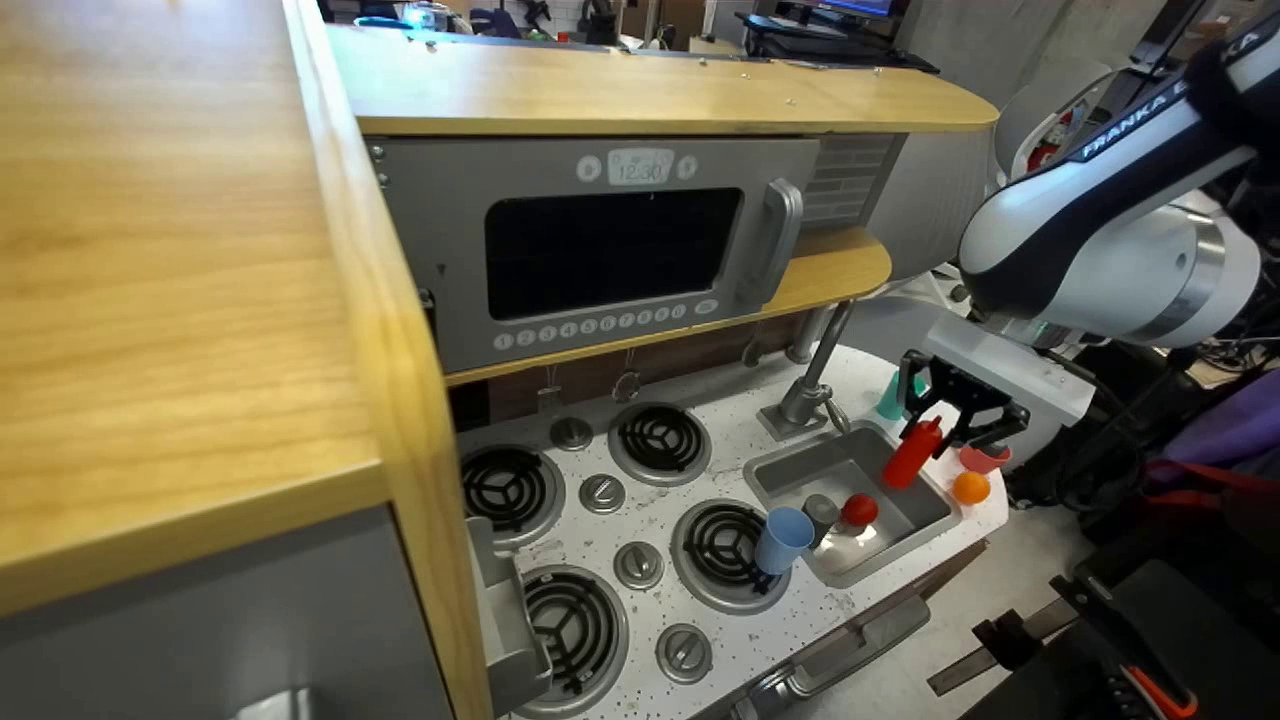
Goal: Pick up the sauce bottle and put it in the sink
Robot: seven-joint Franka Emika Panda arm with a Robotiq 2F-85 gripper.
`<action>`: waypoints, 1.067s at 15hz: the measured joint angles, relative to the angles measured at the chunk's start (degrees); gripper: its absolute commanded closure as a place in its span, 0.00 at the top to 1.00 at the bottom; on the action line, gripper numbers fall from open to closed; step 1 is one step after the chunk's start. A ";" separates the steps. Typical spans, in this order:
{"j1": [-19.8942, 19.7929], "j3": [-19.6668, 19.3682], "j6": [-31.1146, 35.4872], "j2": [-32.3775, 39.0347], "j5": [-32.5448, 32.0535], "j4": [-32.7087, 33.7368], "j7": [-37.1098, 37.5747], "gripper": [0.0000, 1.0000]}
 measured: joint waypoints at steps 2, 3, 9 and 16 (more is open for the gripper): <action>1.27 -0.29 2.29 1.12 -1.06 -0.22 -0.04 0.13; 1.92 -0.46 3.40 1.64 -1.64 -0.21 -0.04 0.13; 3.63 -0.47 4.84 5.39 -2.30 1.40 -0.53 0.13; 3.69 -0.48 4.81 10.34 -2.30 6.60 -0.76 0.13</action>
